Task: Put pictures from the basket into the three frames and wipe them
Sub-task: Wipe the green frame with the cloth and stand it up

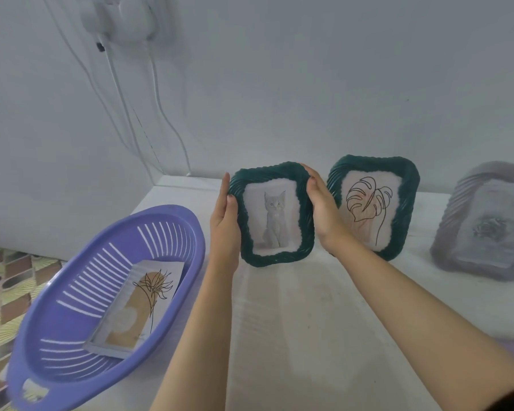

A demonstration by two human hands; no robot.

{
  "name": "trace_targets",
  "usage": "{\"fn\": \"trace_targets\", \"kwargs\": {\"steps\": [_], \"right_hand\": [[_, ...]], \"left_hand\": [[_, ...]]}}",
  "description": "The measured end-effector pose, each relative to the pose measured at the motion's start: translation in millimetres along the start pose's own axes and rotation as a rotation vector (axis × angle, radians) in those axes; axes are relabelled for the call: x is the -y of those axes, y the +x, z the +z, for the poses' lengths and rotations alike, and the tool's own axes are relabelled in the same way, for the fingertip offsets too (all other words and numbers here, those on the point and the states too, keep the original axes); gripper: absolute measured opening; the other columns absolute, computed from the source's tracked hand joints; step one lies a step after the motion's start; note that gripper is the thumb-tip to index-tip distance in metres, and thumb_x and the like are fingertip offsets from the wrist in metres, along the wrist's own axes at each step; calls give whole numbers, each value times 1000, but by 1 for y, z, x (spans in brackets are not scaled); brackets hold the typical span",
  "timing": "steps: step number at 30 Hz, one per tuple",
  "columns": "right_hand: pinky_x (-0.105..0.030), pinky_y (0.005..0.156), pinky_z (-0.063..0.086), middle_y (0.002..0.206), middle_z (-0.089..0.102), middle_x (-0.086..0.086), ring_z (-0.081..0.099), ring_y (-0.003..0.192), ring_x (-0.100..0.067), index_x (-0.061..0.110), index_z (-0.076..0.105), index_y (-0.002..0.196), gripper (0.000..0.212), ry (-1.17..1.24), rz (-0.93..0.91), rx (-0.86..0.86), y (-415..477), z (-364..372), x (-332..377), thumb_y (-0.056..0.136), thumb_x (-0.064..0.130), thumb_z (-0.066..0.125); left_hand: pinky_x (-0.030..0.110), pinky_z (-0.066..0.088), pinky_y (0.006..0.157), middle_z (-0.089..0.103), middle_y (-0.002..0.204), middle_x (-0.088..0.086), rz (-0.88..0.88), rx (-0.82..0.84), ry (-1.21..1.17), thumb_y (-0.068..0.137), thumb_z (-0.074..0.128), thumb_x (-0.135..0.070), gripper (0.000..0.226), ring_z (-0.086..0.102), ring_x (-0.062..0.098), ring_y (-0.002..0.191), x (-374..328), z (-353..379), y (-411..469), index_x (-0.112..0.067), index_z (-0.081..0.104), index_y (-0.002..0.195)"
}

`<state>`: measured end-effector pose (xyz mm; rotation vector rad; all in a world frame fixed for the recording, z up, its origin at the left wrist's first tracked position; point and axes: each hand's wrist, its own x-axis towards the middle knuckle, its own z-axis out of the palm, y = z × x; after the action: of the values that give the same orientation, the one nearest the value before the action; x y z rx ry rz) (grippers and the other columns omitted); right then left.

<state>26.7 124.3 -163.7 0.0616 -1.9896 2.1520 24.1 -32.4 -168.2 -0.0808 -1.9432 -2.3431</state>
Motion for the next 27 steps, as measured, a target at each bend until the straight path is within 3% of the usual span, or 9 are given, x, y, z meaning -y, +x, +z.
{"fn": "trace_targets", "kwargs": {"steps": [4, 7, 10, 13, 15, 16, 19, 23, 27], "right_hand": [[-17, 103, 33, 127, 48, 15, 42, 123, -4, 35, 40, 126, 32, 0, 19, 14, 1, 0, -2, 102, 21, 24], [-22, 111, 23, 142, 36, 17, 29, 133, -1, 39, 35, 133, 37, -57, 6, 7, -2, 0, -5, 102, 19, 26], [-13, 107, 13, 135, 21, 38, 18, 124, 23, 37, 23, 142, 47, -131, -24, -2, -12, 2, -8, 101, 14, 28], [6, 90, 22, 135, 17, 38, 30, 102, 37, 35, 18, 144, 52, -177, -71, -44, -27, 5, -13, 100, 9, 30], [0, 95, 32, 142, 20, 29, 45, 104, 19, 38, 17, 142, 55, -182, -98, -74, -38, 5, -18, 99, 6, 31], [-16, 104, 34, 143, 27, 24, 48, 108, 3, 45, 17, 140, 58, -191, -111, -82, -43, 4, -22, 99, 6, 31], [-35, 110, 30, 131, 42, 12, 41, 105, -7, 60, 20, 131, 65, -242, -114, -108, -54, 3, -36, 97, 5, 32], [-12, 78, 39, 126, 49, 10, 42, 69, 1, 55, 21, 131, 64, -283, -93, -134, -54, 2, -42, 97, 2, 33], [-14, 61, 37, 91, 56, 5, 42, 58, -9, 44, 24, 139, 62, -298, -68, -174, -40, 6, -34, 96, 1, 33]], "left_hand": [[30, 33, 110, 43, 142, -12, 17, -4, 34, 101, 32, -19, 40, 41, 4, 128, 2, -1, 6, -33, 38, 138], [31, 29, 112, 40, 143, -14, 20, -6, 68, 101, 32, -19, 41, 36, 2, 131, 7, -4, 6, -32, 35, 140], [33, 28, 113, 39, 143, -16, 39, -10, 102, 101, 32, -16, 42, 35, 0, 131, 13, -6, 3, -31, 35, 140], [19, 41, 93, 57, 112, -10, 59, -34, 138, 99, 33, -11, 48, 52, -4, 97, 19, -8, -5, -38, 35, 139], [10, 35, 63, 39, 73, 4, 62, -54, 167, 97, 32, -6, 54, 36, 2, 61, 24, -11, -14, -41, 34, 138], [9, 31, 56, 30, 68, 4, 68, -58, 175, 97, 33, -3, 56, 29, 4, 57, 27, -13, -18, -41, 33, 138], [8, 33, 57, 38, 60, -9, 80, -48, 157, 94, 33, 5, 60, 33, 2, 56, 35, -15, -27, -38, 34, 136], [10, 43, 72, 60, 87, 10, 88, -37, 172, 94, 31, 8, 62, 51, 0, 74, 31, -14, -28, -39, 36, 134], [41, 37, 107, 53, 133, 13, 88, -69, 222, 94, 31, 3, 69, 49, 24, 123, 29, -12, -14, -60, 39, 121]]}}
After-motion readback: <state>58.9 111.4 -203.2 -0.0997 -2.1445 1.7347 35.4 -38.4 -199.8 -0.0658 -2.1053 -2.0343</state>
